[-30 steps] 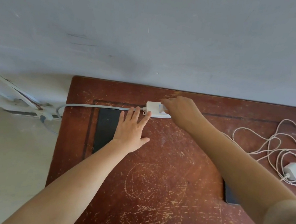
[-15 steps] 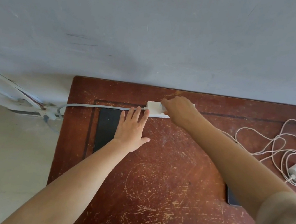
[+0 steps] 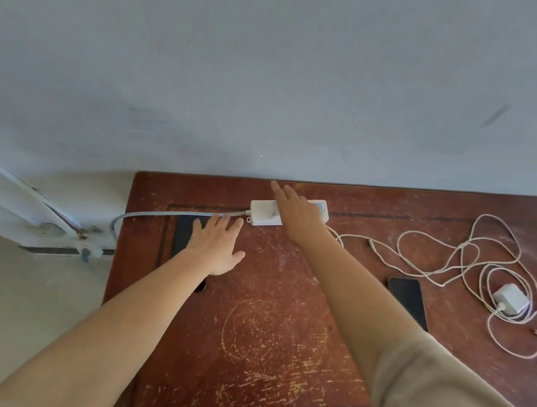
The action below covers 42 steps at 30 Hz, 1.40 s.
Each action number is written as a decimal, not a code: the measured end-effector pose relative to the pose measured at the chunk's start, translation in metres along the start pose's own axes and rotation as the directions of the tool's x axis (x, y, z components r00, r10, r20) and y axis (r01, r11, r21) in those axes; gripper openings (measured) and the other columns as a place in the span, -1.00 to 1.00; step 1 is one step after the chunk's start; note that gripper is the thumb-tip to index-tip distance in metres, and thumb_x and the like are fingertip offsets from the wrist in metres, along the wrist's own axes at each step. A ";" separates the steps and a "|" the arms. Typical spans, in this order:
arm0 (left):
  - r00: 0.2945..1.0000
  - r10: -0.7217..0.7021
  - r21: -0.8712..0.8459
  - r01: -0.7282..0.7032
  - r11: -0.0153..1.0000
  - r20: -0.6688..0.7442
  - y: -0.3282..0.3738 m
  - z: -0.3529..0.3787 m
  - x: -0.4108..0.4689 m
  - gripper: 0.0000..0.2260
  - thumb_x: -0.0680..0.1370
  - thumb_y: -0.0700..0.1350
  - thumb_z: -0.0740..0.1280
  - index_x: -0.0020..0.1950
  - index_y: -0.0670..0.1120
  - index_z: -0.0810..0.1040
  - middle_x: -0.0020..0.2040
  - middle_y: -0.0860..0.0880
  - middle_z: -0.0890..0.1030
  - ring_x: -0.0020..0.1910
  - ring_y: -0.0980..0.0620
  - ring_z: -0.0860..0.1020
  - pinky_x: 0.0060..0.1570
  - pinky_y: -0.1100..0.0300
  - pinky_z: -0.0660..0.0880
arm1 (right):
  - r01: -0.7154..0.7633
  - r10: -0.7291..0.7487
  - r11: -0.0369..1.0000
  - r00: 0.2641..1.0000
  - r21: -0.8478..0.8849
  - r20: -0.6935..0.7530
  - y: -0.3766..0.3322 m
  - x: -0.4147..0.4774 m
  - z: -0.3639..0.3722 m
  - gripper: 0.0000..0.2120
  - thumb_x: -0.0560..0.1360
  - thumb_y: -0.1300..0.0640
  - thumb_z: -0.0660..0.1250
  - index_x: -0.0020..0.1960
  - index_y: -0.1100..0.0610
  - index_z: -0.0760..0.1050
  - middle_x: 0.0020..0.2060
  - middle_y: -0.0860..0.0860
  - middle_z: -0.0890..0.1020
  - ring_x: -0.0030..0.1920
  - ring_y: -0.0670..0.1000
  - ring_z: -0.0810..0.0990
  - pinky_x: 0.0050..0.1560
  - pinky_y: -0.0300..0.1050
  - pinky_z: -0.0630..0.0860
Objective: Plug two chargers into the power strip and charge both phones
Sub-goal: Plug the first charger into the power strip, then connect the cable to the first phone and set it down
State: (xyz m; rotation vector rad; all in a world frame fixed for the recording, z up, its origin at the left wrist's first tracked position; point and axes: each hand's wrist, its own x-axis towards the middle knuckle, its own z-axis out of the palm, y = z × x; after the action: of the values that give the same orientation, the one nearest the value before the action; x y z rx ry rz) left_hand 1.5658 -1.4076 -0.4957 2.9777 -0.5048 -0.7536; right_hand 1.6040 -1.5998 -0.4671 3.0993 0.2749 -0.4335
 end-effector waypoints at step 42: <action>0.657 0.563 -0.041 -0.668 0.743 -0.501 0.279 0.004 0.012 -0.61 0.58 0.02 0.16 -0.42 -0.09 0.41 -0.46 -0.01 0.48 -0.43 -0.06 0.44 -0.43 0.13 0.30 | 0.177 0.506 -0.805 0.704 0.567 0.498 0.253 -0.212 0.044 -0.58 0.56 -0.23 0.29 0.18 0.10 0.48 -0.33 -0.01 0.66 -0.26 0.03 0.70 -0.14 -0.07 0.59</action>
State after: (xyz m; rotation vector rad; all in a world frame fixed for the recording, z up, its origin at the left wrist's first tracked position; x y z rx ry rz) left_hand 1.4899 -1.6753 -0.4751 2.3649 -1.2095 -0.0183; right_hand 1.4351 -1.8868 -0.4578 -0.6301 0.9064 -0.1637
